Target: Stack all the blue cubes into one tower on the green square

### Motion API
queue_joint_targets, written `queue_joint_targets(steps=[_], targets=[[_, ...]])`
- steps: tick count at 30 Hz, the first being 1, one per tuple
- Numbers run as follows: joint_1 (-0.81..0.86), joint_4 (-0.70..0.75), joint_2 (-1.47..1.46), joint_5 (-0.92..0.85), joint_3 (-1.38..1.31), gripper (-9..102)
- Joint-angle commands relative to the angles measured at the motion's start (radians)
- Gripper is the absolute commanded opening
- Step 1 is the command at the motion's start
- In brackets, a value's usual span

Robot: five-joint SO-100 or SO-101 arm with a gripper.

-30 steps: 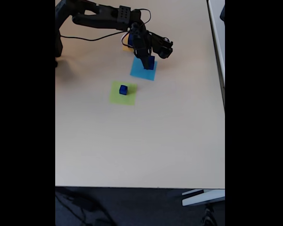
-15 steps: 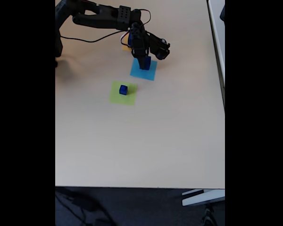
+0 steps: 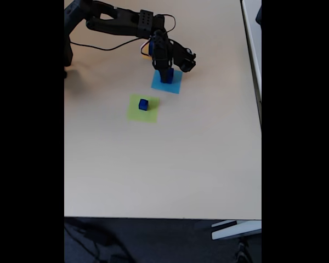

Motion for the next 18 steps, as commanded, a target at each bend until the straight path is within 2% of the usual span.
queue_joint_targets(steps=[1,11,14,18], targets=[[-0.011,-0.002,0.018,0.002,-0.041,6],[-0.008,-0.029,0.021,-0.046,-0.043,14],[-0.008,-0.051,0.021,-0.054,-0.043,22],[-0.014,-0.057,0.021,-0.066,-0.052,26]])
